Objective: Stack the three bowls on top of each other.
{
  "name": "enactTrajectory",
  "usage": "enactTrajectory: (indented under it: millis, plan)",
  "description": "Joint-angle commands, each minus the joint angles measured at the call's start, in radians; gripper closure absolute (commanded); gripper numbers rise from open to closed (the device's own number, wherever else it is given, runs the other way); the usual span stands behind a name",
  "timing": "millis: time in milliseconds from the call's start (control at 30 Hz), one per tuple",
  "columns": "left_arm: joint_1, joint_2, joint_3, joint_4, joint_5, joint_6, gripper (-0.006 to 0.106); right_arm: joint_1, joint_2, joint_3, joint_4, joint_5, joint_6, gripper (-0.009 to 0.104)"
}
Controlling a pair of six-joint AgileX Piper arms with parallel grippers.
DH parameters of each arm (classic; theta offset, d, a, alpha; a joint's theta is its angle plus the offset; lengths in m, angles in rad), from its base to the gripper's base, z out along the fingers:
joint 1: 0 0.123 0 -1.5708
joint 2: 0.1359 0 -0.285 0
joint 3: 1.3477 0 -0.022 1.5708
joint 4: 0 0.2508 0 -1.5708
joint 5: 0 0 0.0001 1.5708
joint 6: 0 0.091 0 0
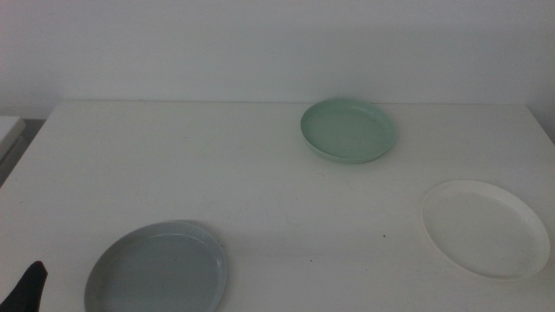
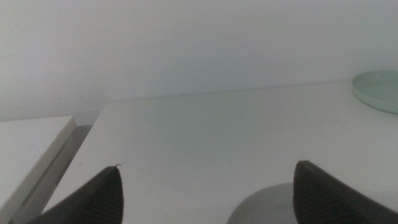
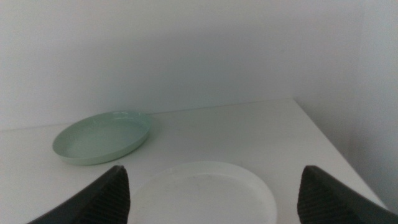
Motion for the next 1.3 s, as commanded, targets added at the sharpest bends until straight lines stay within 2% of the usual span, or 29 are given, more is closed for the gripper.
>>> enactTrajectory:
  millis: [0, 100, 300, 433, 567, 800, 900, 1033, 1100, 1167, 1267]
  plan:
    - [0.001, -0.003, -0.001, -0.003, -0.013, -0.004, 0.007, -0.007, -0.005, 0.004, 0.026, -0.005, 0.002, 0.003]
    - [0.001, -0.003, -0.001, -0.003, -0.013, -0.004, 0.007, -0.007, -0.005, 0.004, 0.049, -0.005, 0.002, 0.003]
    - [0.001, -0.003, -0.001, -0.003, -0.013, -0.004, 0.007, -0.007, -0.005, 0.004, -0.005, 0.023, -0.010, 0.003]
    - [0.001, -0.003, -0.001, -0.003, -0.013, -0.004, 0.007, -0.007, -0.005, 0.004, -0.003, 0.043, -0.004, 0.003]
    - [0.001, -0.003, -0.001, -0.003, -0.013, -0.004, 0.007, -0.007, 0.003, -0.013, -0.003, -0.016, 0.058, 0.003]
    - [0.001, -0.003, -0.001, -0.003, -0.013, -0.004, 0.007, -0.007, 0.224, -0.205, -0.008, 0.004, 0.075, 0.003]
    - [0.001, -0.003, -0.001, -0.003, -0.013, -0.004, 0.007, -0.007, 0.373, -0.379, -0.008, 0.182, 0.077, 0.003]
    - [0.001, -0.003, -0.001, -0.003, -0.013, -0.004, 0.007, -0.007, 0.602, -0.639, -0.022, 0.617, 0.038, 0.003]
    - [0.001, -0.003, -0.001, -0.003, -0.013, -0.004, 0.007, -0.007, 0.687, -0.732, -0.022, 0.774, 0.038, 0.003]
    - [0.001, -0.003, -0.001, -0.003, -0.013, -0.004, 0.007, -0.007, 0.760, -0.796, -0.022, 0.853, 0.038, 0.003]
    - [0.001, -0.003, -0.001, -0.003, -0.013, -0.004, 0.007, -0.007, 0.831, -0.839, -0.027, 0.854, 0.038, 0.003]
